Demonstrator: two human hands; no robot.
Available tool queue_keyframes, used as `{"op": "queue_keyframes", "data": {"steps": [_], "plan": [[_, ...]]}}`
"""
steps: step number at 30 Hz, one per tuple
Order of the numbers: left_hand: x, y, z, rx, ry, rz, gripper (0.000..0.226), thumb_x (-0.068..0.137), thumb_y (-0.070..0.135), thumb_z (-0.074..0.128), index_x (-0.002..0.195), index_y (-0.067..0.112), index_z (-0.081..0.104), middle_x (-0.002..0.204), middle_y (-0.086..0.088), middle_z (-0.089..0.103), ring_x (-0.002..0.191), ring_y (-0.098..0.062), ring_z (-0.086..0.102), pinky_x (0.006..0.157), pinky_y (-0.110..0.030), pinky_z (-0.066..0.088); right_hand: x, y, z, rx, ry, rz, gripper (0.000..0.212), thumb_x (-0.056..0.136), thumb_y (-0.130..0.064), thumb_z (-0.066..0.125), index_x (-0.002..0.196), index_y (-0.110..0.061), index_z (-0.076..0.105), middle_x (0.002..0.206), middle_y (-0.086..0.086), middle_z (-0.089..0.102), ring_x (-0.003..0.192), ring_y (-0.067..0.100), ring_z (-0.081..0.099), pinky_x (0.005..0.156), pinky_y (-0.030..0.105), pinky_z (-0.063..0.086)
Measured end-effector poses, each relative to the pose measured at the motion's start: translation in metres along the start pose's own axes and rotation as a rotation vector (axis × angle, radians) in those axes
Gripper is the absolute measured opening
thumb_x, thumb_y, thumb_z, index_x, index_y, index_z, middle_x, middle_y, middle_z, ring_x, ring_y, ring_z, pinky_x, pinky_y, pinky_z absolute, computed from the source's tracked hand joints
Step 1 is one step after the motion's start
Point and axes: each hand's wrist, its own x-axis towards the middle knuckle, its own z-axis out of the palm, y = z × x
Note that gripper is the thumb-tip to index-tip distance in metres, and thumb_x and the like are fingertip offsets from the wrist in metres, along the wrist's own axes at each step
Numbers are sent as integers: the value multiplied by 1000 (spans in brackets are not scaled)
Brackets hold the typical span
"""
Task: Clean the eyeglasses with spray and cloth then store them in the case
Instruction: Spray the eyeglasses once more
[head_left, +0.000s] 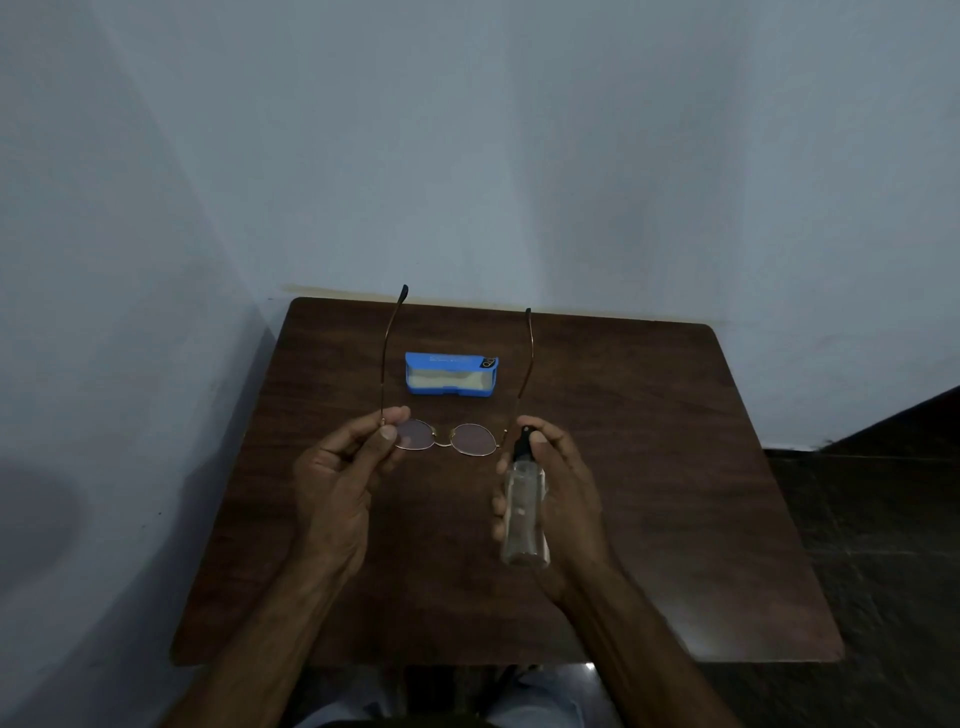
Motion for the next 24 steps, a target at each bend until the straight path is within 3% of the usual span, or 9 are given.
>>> {"op": "queue_keyframes", "data": {"steps": [8,15,20,22,24], "plan": [[-1,-3,-5,0,-8,-11,26,94,7,70,109,24,82,122,-7,80,118,-25,74,87,-26,64,2,-19,2,5,-34,-67,27,108,-22,45,133,-17,54,86,17,62,52,27,58,46,31,53],[-3,-3,-1,-47,11,-41,22,89,12,73,106,21,82,121,-8,80,117,-26,74,86,-25,64,-23,-15,17,-158,68,-115,25,108,-29,46,130,-33,57,89,10,70,55,27,63,47,35,53],[-2,-3,2,65,4,-19,25,96,2,68,112,17,79,119,1,81,115,-17,75,89,-27,64,-37,6,49,-254,-132,54,21,108,-34,46,126,-41,55,90,9,72,55,26,64,46,33,53],[-1,-3,2,148,5,10,25,97,3,68,115,16,78,118,7,80,115,-11,74,91,-26,63,-36,15,60,-278,-154,105,21,108,-36,47,127,-39,52,93,11,70,57,27,64,46,32,53],[0,-4,2,177,8,14,24,98,2,67,117,12,77,119,8,80,107,-12,77,85,-24,64,-32,19,68,-297,-152,110,21,107,-36,48,128,-36,51,95,13,69,58,28,64,49,33,54]]}}
